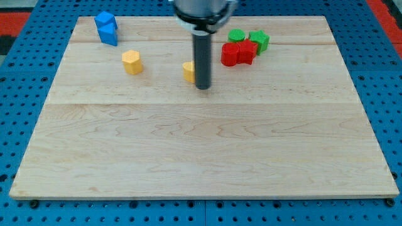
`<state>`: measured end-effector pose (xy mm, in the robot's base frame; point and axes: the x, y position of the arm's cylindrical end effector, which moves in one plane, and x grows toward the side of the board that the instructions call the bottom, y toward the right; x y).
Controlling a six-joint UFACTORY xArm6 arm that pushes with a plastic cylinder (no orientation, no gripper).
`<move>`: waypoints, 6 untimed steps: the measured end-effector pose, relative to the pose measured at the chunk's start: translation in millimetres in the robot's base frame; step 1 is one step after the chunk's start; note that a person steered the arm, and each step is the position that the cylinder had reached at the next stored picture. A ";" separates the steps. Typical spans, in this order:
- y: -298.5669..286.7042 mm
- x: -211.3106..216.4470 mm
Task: Point your arm at the yellow heart
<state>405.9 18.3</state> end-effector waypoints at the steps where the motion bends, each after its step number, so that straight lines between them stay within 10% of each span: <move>1: 34.2 9.8; 6: 12.3 1.3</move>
